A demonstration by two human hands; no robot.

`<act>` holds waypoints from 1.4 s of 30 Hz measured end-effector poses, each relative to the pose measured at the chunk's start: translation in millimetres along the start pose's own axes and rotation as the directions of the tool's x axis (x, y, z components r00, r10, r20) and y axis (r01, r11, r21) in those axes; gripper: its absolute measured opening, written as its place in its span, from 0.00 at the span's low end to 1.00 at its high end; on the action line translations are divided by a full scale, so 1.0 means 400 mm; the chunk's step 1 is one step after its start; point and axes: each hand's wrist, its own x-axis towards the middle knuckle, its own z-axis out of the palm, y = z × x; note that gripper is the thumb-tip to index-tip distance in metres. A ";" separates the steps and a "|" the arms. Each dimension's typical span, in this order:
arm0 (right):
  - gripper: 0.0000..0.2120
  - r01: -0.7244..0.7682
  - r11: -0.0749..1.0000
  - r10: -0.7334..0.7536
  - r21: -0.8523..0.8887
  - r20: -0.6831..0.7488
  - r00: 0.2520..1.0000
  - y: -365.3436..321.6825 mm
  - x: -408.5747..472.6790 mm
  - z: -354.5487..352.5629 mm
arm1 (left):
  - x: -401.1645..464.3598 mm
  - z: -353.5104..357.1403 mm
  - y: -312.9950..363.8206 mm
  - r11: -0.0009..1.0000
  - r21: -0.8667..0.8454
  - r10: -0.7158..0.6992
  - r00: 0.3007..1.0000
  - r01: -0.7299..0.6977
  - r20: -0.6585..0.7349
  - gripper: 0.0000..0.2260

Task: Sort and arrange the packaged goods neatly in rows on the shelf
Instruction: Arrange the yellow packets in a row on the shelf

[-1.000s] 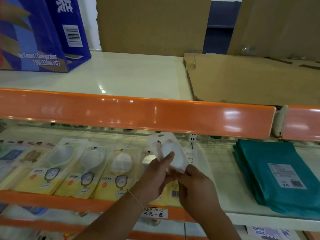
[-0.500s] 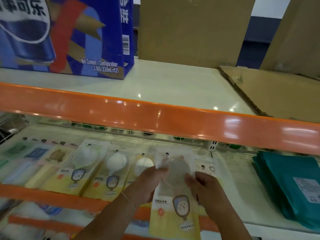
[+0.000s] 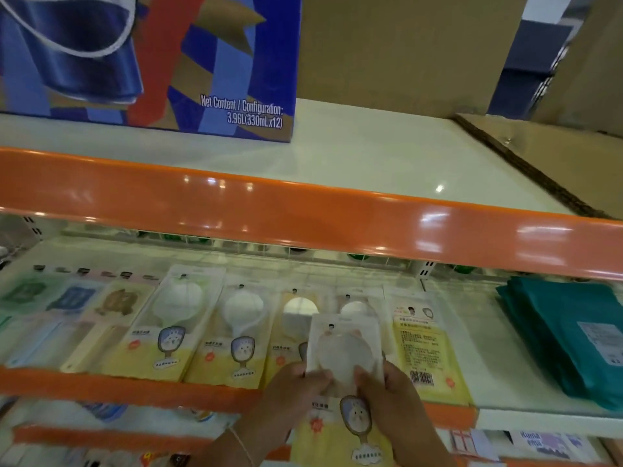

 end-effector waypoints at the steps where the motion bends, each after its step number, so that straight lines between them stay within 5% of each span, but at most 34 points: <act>1: 0.05 -0.003 1.000 0.003 0.009 -0.006 1.000 0.000 -0.008 0.011 | 0.000 -0.013 -0.008 1.000 0.026 -0.002 1.000 0.002 0.025 0.09; 5: 0.06 -0.044 0.993 0.051 0.113 -0.064 0.997 -0.016 -0.025 0.006 | 0.005 -0.046 -0.014 0.945 0.269 0.192 0.981 -0.187 0.009 0.16; 10: 0.06 -0.060 0.991 0.087 0.121 -0.232 0.969 -0.031 0.048 -0.094 | 0.040 -0.036 -0.016 0.610 0.558 0.685 0.728 -0.562 -0.015 0.10; 13: 0.09 -0.056 0.997 0.070 0.058 -0.283 0.956 -0.039 0.122 -0.161 | 0.099 -0.007 -0.032 0.409 0.709 0.768 0.636 -0.575 0.072 0.09; 20: 0.07 -0.073 0.997 0.066 -0.038 -0.178 0.982 -0.041 0.225 -0.201 | 0.147 0.030 -0.085 0.151 0.908 0.736 0.658 -0.392 0.161 0.18; 25: 0.07 -0.027 0.981 0.014 -0.194 -0.068 0.998 -0.033 0.240 -0.153 | 0.153 0.030 -0.091 0.131 0.925 0.735 0.661 -0.357 0.151 0.19; 28: 0.15 -0.009 0.931 -0.018 -0.366 -0.069 0.997 -0.034 0.241 -0.132 | 0.151 0.033 -0.093 0.094 0.930 0.726 0.664 -0.355 0.180 0.19; 35: 0.22 0.059 0.772 -0.177 -0.633 -0.125 0.976 0.006 0.210 -0.117 | 0.158 0.032 -0.093 0.105 0.924 0.718 0.671 -0.369 0.186 0.20; 42: 0.27 0.195 0.560 -0.368 -0.805 -0.031 0.929 0.068 0.180 -0.088 | 0.159 0.031 -0.094 0.115 0.926 0.710 0.682 -0.359 0.176 0.24</act>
